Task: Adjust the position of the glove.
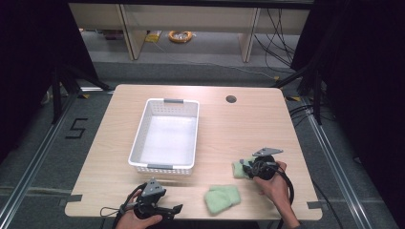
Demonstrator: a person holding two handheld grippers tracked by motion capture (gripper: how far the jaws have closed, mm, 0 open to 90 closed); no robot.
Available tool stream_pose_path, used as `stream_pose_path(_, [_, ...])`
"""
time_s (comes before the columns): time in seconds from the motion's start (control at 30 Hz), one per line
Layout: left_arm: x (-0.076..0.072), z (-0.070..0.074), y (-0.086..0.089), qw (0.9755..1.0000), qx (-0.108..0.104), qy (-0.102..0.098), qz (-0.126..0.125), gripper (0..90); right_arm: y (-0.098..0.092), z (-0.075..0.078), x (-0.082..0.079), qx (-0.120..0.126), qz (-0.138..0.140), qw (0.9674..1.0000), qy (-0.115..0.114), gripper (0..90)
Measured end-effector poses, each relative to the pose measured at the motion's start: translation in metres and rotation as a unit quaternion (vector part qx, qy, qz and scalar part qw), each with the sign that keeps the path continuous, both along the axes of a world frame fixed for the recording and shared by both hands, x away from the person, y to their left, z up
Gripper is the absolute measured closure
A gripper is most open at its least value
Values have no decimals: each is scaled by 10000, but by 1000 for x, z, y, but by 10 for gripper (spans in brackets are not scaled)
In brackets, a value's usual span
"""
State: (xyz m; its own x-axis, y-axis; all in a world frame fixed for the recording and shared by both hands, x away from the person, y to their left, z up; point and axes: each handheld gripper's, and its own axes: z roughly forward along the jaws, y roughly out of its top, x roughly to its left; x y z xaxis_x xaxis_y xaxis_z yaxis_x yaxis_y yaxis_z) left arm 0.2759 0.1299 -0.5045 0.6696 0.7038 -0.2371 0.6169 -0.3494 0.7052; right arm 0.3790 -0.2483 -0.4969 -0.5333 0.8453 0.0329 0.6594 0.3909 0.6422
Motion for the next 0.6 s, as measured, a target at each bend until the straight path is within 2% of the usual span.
stream_pose_path(0.07, [0,-1,0,10000,0,-47,23,163,-2,0,1,-38,117,9999,-23,720])
stream_pose_path(0.1, [0,-1,0,10000,0,-47,23,163,-2,0,1,-38,117,9999,-23,720])
stream_pose_path(0.13, [0,0,0,10000,15,4,-8,163,-3,0,1,-80,149,9998,-51,769])
stream_pose_path(0.17, [0,0,0,10000,-4,-49,30,163,-3,0,1,-12,71,10000,-30,787])
stream_pose_path(0.2, [0,0,0,10000,-7,-50,29,163,-4,-1,1,-44,137,9999,-86,804])
stream_pose_path(0.27, [0,0,0,10000,-7,-50,26,163,-5,0,1,61,208,9997,92,826])
stream_pose_path(0.3, [0,0,0,10000,-7,-50,26,163,-5,0,1,99,189,9997,87,832])
stream_pose_path(0.33, [0,0,0,10000,-12,-46,28,163,-5,0,1,-11,187,9998,-69,838])
stream_pose_path(0.4, [0,0,0,10000,-10,-52,19,163,-6,2,1,3,269,9995,-158,843])
stream_pose_path(0.5, [0,0,0,10000,-23,-83,41,163,-6,6,-1,91,200,9997,-97,846])
stream_pose_path(0.53, [0,0,0,10000,-40,-51,32,163,-8,9,-1,93,328,9990,-288,847])
stream_pose_path(0.57, [0,0,0,9999,-51,-69,65,163,-8,12,-3,131,275,9991,-289,847])
stream_pose_path(0.6, [0,0,0,9999,-52,-69,60,163,-8,15,-4,139,364,9985,-389,848])
